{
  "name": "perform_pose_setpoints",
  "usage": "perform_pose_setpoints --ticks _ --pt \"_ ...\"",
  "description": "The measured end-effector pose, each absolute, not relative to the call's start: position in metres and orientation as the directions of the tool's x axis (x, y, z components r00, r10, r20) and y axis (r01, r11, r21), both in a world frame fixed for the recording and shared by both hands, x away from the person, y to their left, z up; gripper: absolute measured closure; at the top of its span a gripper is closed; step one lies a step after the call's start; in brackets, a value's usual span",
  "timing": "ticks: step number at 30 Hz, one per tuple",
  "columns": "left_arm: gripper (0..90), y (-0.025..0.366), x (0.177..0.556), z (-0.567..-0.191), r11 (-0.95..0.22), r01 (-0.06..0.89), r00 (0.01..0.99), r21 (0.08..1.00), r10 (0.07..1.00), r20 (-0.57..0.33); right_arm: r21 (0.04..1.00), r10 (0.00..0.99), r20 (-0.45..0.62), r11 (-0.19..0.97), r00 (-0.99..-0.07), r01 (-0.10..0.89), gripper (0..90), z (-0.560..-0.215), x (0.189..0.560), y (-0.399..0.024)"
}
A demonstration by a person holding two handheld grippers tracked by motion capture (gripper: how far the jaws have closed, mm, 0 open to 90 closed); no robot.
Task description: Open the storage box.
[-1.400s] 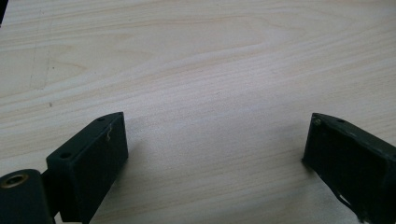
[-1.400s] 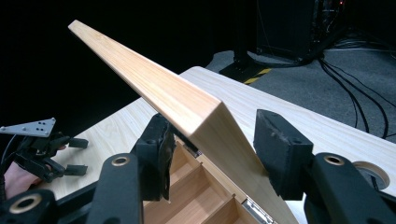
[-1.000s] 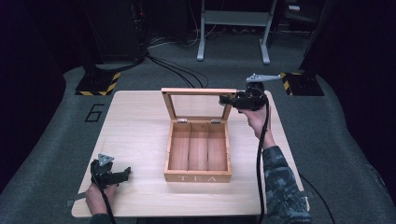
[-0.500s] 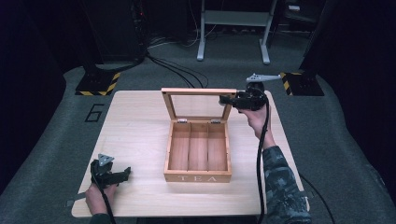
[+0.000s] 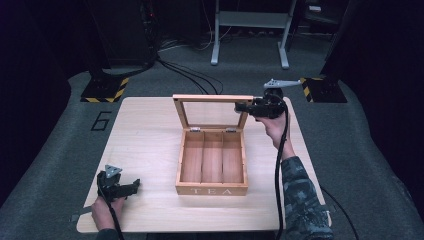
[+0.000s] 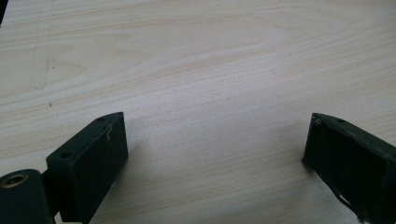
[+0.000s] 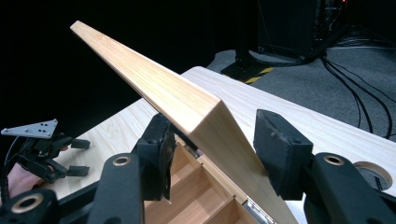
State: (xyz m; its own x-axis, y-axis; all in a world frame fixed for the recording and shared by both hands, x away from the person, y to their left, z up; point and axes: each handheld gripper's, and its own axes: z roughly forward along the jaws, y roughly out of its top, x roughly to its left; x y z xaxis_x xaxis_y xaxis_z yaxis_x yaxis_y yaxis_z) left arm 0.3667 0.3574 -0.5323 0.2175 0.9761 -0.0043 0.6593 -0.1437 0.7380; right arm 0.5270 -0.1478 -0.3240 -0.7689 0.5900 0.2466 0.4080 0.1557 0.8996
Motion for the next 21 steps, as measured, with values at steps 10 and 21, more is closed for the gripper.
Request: perform_pose_setpoints --ticks 10,21 --pt "6.0 0.3574 0.3667 -0.5323 -0.144 0.659 0.218 0.738 0.976 -0.004 0.9 0.589 0.243 0.158 -0.77 0.405 48.3 -0.324 0.5265 -0.1478" --pt "6.0 0.3574 0.3667 -0.5323 -0.145 0.659 0.218 0.738 0.976 -0.003 0.902 0.59 0.24 0.157 -0.771 0.402 48.4 -0.3243 0.5259 -0.148"
